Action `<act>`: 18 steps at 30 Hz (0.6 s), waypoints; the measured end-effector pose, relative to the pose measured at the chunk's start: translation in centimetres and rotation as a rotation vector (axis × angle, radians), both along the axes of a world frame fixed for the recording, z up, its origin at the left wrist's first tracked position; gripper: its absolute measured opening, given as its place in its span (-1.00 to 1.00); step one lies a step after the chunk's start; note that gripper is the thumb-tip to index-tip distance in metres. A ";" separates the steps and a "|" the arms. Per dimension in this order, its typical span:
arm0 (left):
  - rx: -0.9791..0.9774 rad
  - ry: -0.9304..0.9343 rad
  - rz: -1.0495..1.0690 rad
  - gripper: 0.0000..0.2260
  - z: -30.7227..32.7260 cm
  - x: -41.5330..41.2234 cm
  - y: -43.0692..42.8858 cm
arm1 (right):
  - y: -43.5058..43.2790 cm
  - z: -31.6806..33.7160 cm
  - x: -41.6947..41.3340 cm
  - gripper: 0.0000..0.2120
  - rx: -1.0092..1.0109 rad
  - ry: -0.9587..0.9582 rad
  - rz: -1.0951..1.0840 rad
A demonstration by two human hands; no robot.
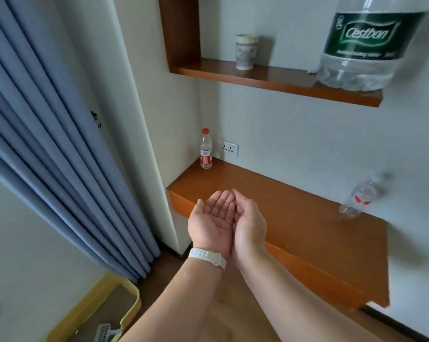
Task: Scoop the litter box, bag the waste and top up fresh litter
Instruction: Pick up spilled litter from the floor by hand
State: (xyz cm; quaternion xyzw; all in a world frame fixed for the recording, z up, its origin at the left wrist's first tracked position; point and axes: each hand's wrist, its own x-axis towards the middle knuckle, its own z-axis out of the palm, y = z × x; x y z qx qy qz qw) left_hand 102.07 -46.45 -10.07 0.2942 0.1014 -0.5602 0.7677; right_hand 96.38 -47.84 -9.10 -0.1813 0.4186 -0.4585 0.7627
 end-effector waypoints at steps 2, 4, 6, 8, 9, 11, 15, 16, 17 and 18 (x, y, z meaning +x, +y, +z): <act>0.001 0.012 -0.072 -0.57 0.0 -1.6 1.5 | 1.9 -0.1 -1.7 -0.80 0.003 -0.006 -0.084; 0.006 0.021 -0.128 -0.57 -0.2 -3.4 3.0 | 3.9 -0.3 -3.5 -0.78 0.001 0.003 -0.161; 0.016 0.034 -0.185 -0.57 -0.3 -5.7 4.5 | 5.8 -0.4 -5.7 -0.77 0.003 0.012 -0.237; 0.024 0.044 -0.260 -0.57 -0.3 -8.6 5.7 | 7.5 -0.3 -8.5 -0.80 0.010 0.010 -0.330; 0.026 0.046 -0.300 -0.57 -0.2 -10.2 6.2 | 8.2 -0.2 -10.1 -0.80 0.014 0.004 -0.372; 0.027 0.050 -0.378 -0.57 0.1 -13.7 7.0 | 9.4 0.0 -13.5 -0.79 0.013 -0.012 -0.457; 0.022 0.022 -0.542 -0.57 0.9 -22.1 8.3 | 11.3 0.0 -21.8 -0.79 -0.001 -0.038 -0.640; 0.022 0.013 -0.582 -0.58 1.0 -24.5 8.7 | 11.9 0.0 -24.1 -0.81 -0.016 -0.042 -0.674; 0.022 0.007 -0.619 -0.58 1.2 -27.0 9.0 | 12.5 0.0 -26.5 -0.82 -0.030 -0.047 -0.705; 0.019 0.002 -0.653 -0.58 1.2 -29.6 9.3 | 13.0 0.0 -29.1 -0.82 -0.043 -0.055 -0.734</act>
